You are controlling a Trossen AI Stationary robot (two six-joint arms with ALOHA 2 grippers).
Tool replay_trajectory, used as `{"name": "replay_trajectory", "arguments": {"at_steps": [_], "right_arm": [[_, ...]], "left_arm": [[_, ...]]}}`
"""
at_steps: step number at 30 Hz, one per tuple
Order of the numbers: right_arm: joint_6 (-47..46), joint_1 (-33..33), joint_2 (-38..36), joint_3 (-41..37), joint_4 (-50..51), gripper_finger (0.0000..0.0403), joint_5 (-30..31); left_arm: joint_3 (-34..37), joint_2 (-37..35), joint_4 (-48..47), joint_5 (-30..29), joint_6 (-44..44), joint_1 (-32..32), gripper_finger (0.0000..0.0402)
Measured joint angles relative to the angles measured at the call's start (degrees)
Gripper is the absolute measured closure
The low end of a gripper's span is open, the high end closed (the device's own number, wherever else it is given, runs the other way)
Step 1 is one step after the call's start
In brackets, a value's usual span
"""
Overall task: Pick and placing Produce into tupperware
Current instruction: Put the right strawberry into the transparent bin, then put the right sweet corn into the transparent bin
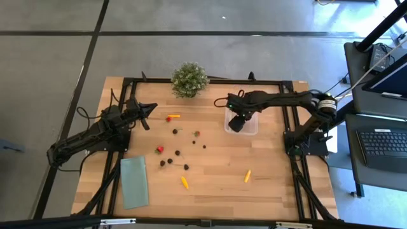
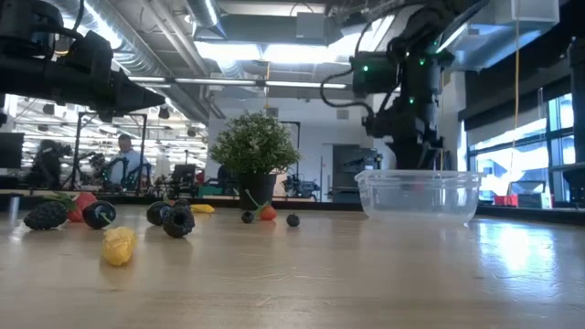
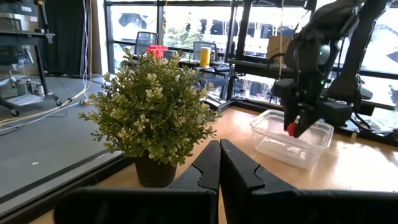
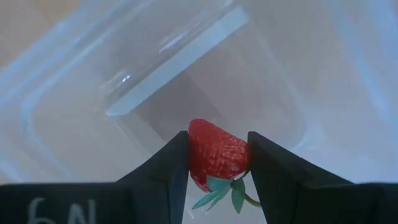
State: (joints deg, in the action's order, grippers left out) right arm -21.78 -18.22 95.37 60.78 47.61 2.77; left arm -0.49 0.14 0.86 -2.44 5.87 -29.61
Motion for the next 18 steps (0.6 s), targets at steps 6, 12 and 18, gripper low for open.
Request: {"name": "replay_trajectory", "arguments": {"at_steps": [6, 12, 18], "right_arm": [[0.78, 0.02, 1.43, -0.23, -0.85, 0.0244, -0.51], [-0.20, 0.02, 1.44, -0.21, -1.19, 0.0219, -0.49], [-1.82, 0.02, 1.42, -0.21, -1.18, 0.0215, -0.48]], "left_arm": [[0.00, 0.00, 0.00, 0.00, 0.00, 0.00, 0.0401], [0.00, 0.00, 0.00, 0.00, 0.00, 0.02, 0.0401], [0.00, 0.01, 0.01, 0.00, 0.00, 0.02, 0.0401]]}}
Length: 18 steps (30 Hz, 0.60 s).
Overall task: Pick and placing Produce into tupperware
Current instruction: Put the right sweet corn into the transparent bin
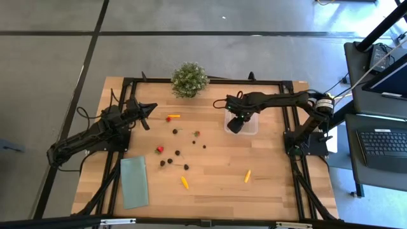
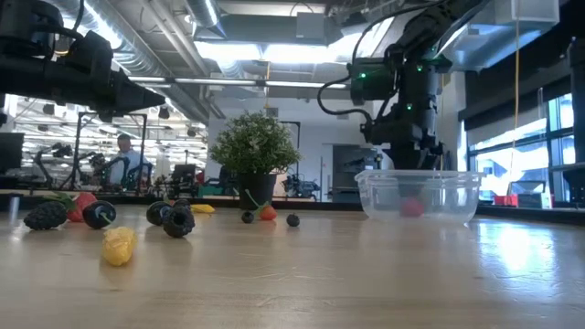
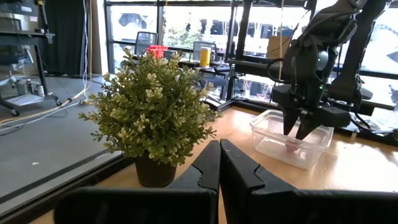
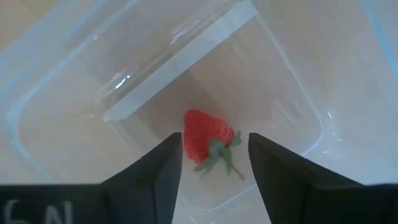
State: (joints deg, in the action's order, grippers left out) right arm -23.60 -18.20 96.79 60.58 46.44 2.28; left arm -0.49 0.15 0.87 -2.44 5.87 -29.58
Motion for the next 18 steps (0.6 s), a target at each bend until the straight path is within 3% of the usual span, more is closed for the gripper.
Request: {"name": "replay_trajectory", "arguments": {"at_steps": [6, 14, 18], "right_arm": [[1.74, 0.30, -3.29, 1.82, 0.32, 0.0213, 0.00], [21.24, 6.65, -17.11, 6.88, 1.17, 0.0213, -1.03], [22.60, 10.47, -22.96, 6.88, 0.48, 0.0213, -1.10]], "left_arm": [[0.00, -0.01, -0.01, 0.00, 0.00, 0.00, 0.0401], [0.00, -0.01, -0.01, -0.02, 0.00, -0.01, 0.0401], [0.00, -0.01, 0.01, -0.02, 0.00, 0.00, 0.0401]]}}
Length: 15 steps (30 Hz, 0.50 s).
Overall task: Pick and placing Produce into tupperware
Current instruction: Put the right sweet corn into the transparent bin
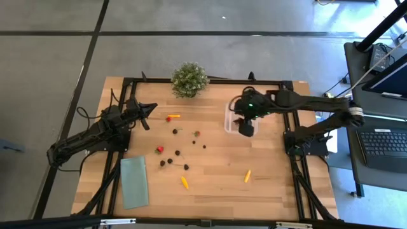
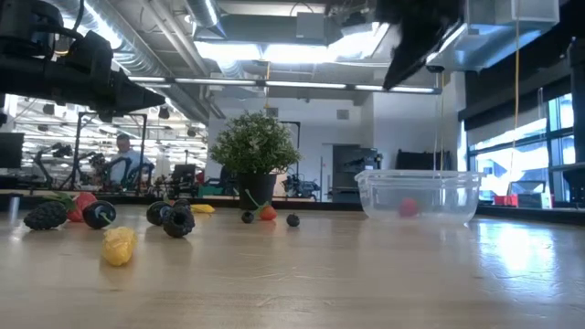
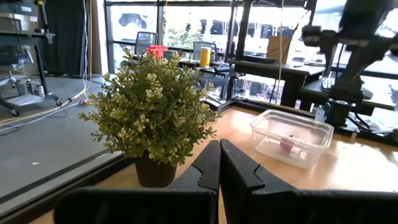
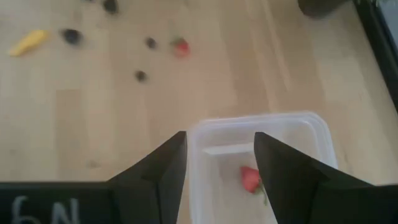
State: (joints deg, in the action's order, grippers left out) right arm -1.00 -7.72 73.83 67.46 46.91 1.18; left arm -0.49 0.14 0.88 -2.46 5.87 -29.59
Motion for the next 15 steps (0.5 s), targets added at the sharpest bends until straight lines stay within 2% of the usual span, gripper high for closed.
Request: {"name": "replay_trajectory", "arguments": {"at_steps": [3, 7, 15], "right_arm": [[0.66, 3.55, -2.77, 0.00, 1.01, 0.0213, 0.16], [4.52, 10.27, -3.71, 0.00, 3.46, 0.0213, -2.64], [4.28, 24.75, 2.66, -0.07, 6.75, 0.0213, -2.46]], "left_arm": [[0.00, 0.00, -0.02, 0.00, 0.00, -0.02, 0.0401], [0.00, 0.01, -0.02, 0.00, 0.00, -0.01, 0.0401], [0.00, 0.00, 0.00, 0.00, 0.00, 0.00, 0.0401]]}}
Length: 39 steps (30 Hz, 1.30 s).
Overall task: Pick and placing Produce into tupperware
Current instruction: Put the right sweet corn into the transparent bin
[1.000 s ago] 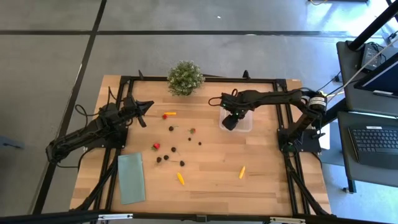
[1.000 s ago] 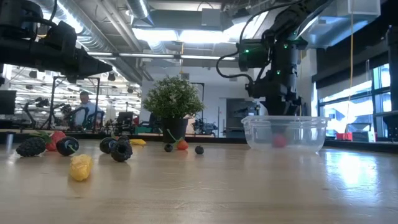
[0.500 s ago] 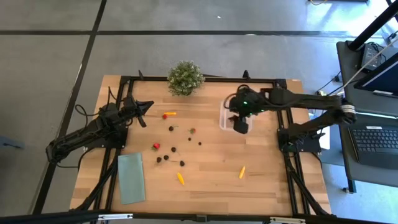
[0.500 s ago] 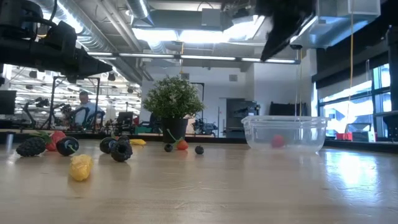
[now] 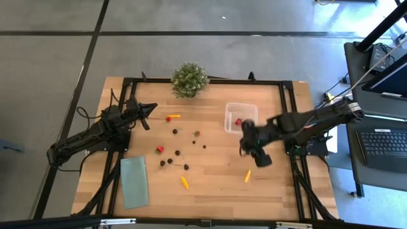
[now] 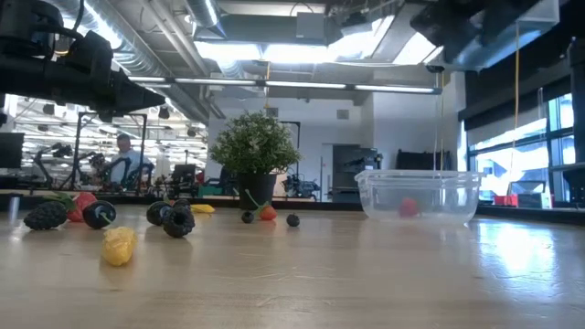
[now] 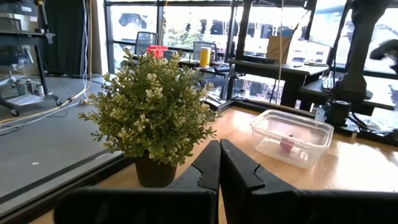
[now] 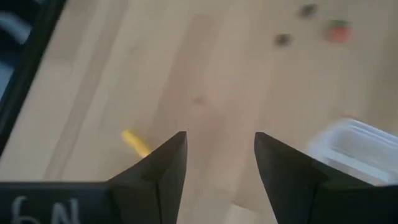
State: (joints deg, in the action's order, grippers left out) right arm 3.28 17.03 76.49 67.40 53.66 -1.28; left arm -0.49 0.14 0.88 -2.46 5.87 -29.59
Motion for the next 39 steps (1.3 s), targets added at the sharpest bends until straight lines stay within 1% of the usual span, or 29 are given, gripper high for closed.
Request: {"name": "replay_trajectory", "arguments": {"at_steps": [4, 10, 13, 18, 24, 36, 39], "right_arm": [[0.39, 4.91, 5.49, -0.05, 0.18, 0.0213, 0.04], [0.11, 8.71, 14.33, -2.29, 0.32, 0.0213, 0.11], [3.11, 10.62, 17.89, -2.88, -0.20, 0.0213, 0.13], [8.98, 13.34, 21.75, -3.17, -2.50, 0.0213, 0.11], [9.05, 14.00, 24.50, -3.17, -6.81, 0.0213, 0.13], [9.02, 14.28, 27.93, -3.17, -6.92, 0.0213, 0.11], [8.98, 14.74, 28.02, -4.60, -7.82, 0.0213, 0.09]], "left_arm": [[0.00, 0.00, -0.02, 0.00, 0.00, -0.02, 0.0401], [0.00, 0.02, -0.02, 0.00, 0.00, 0.00, 0.0401], [0.00, 0.01, -0.03, 0.00, 0.00, 0.00, 0.0401], [0.00, 0.00, -0.04, 0.00, 0.00, 0.00, 0.0401], [0.00, 0.00, -0.06, 0.02, 0.00, -0.02, 0.0401], [0.00, 0.00, -0.11, 0.20, 0.00, -0.02, 0.0401], [0.00, 0.00, -0.15, 0.24, 0.00, -0.02, 0.0401]]}}
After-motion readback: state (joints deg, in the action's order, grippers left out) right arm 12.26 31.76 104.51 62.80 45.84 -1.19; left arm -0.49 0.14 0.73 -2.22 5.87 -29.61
